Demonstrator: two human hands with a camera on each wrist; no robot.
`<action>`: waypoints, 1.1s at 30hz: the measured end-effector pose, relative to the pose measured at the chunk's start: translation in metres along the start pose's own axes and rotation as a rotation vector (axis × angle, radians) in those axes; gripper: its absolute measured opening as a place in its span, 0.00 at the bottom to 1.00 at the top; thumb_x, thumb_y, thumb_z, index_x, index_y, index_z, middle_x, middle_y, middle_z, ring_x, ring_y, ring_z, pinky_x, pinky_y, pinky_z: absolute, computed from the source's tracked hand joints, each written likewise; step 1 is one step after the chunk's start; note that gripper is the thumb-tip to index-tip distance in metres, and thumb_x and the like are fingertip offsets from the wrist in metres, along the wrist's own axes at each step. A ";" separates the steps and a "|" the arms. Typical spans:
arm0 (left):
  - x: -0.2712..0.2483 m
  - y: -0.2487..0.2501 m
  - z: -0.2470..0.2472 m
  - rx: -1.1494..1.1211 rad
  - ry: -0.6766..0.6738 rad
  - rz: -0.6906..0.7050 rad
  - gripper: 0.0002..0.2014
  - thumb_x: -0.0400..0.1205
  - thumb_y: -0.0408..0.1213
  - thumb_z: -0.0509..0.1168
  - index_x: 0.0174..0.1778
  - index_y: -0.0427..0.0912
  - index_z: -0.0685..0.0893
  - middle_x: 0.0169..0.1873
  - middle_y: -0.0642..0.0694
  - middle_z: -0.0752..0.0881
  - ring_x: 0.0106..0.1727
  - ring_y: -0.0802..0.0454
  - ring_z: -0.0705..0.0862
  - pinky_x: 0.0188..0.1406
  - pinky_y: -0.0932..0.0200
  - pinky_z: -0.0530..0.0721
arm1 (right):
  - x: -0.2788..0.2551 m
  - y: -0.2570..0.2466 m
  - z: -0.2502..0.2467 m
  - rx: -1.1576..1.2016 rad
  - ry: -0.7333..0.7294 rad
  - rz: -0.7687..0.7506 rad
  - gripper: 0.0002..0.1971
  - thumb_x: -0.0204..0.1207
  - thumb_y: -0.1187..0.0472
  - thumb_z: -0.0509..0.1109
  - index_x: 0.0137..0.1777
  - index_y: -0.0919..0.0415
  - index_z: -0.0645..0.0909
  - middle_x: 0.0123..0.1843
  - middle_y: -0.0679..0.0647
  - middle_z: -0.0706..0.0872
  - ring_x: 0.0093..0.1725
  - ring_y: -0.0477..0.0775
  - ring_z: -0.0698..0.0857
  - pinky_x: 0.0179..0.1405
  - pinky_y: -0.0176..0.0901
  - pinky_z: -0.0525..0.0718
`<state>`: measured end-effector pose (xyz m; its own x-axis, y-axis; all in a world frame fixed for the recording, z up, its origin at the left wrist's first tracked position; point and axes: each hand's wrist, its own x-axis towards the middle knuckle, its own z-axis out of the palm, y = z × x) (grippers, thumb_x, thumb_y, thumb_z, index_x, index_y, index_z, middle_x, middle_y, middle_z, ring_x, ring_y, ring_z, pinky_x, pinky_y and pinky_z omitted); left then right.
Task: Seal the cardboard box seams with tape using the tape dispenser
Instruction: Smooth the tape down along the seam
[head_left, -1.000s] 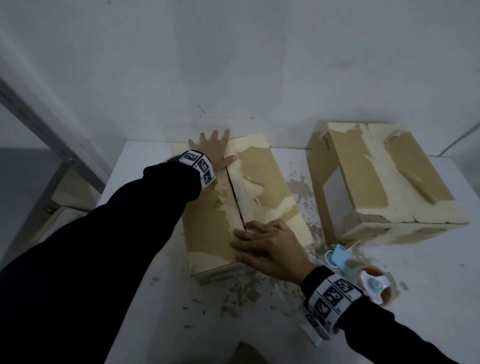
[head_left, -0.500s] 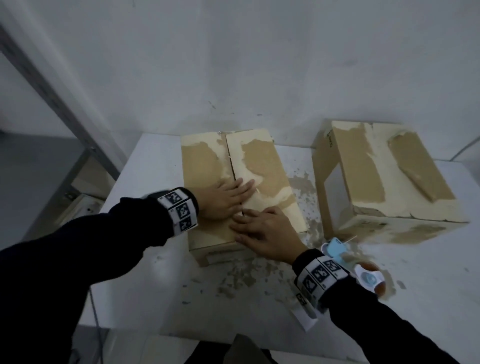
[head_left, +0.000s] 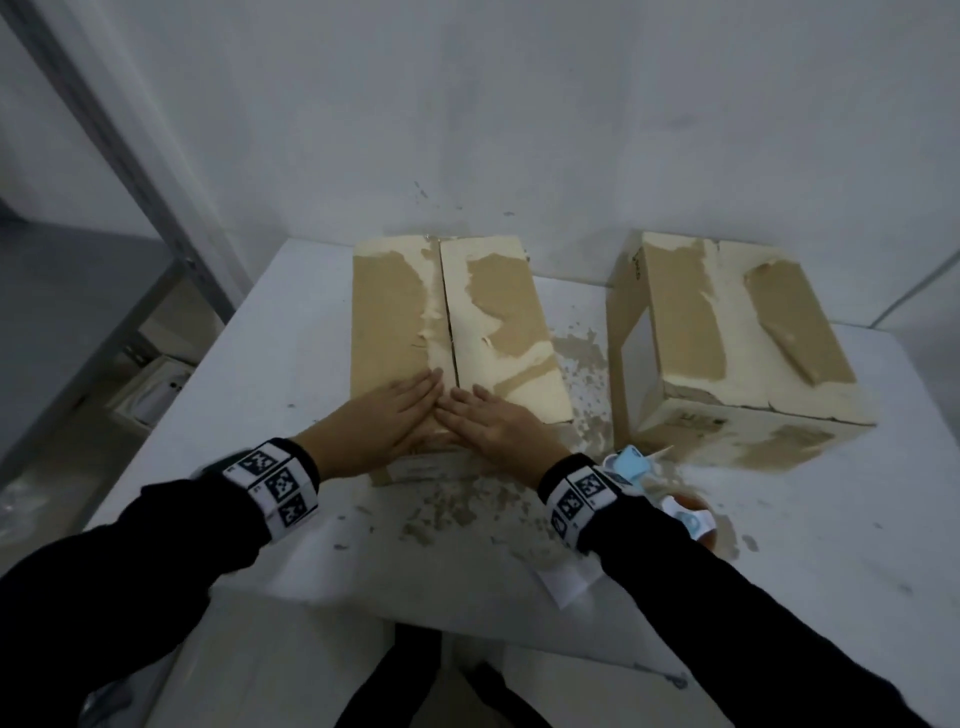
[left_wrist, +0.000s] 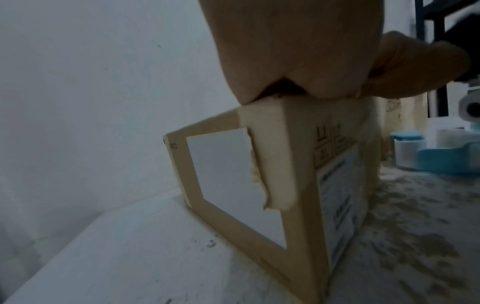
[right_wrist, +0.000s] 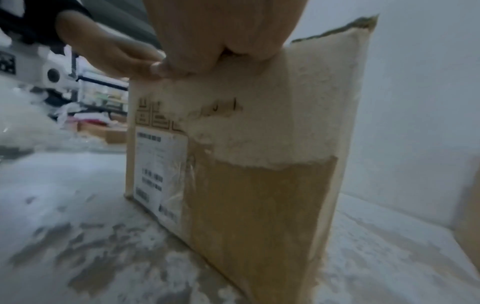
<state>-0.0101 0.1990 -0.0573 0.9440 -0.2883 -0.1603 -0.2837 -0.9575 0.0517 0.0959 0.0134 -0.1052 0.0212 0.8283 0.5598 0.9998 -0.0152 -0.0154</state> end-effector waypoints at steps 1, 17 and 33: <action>0.000 0.003 0.004 -0.008 0.035 0.001 0.34 0.88 0.47 0.34 0.66 0.26 0.77 0.65 0.32 0.81 0.66 0.41 0.82 0.71 0.55 0.71 | -0.001 -0.001 0.000 -0.052 -0.033 -0.021 0.17 0.81 0.63 0.59 0.57 0.71 0.87 0.57 0.66 0.89 0.55 0.64 0.90 0.54 0.58 0.88; -0.006 0.053 0.000 -0.161 0.224 0.004 0.28 0.87 0.47 0.41 0.73 0.32 0.72 0.72 0.33 0.74 0.70 0.38 0.75 0.71 0.50 0.71 | -0.039 -0.014 -0.067 0.165 0.184 0.689 0.21 0.78 0.53 0.67 0.62 0.69 0.84 0.61 0.64 0.88 0.62 0.62 0.86 0.63 0.54 0.83; 0.085 0.211 0.055 -0.479 -0.597 -0.170 0.25 0.82 0.50 0.61 0.66 0.33 0.77 0.62 0.36 0.81 0.58 0.40 0.80 0.52 0.56 0.75 | -0.178 -0.060 -0.099 0.623 -0.607 1.778 0.27 0.80 0.39 0.62 0.52 0.68 0.76 0.29 0.62 0.86 0.26 0.57 0.85 0.35 0.48 0.89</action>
<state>0.0006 -0.0281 -0.1145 0.6794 -0.2209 -0.6998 0.0882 -0.9221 0.3767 0.0326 -0.1885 -0.1221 0.6810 0.1538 -0.7159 -0.2860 -0.8441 -0.4535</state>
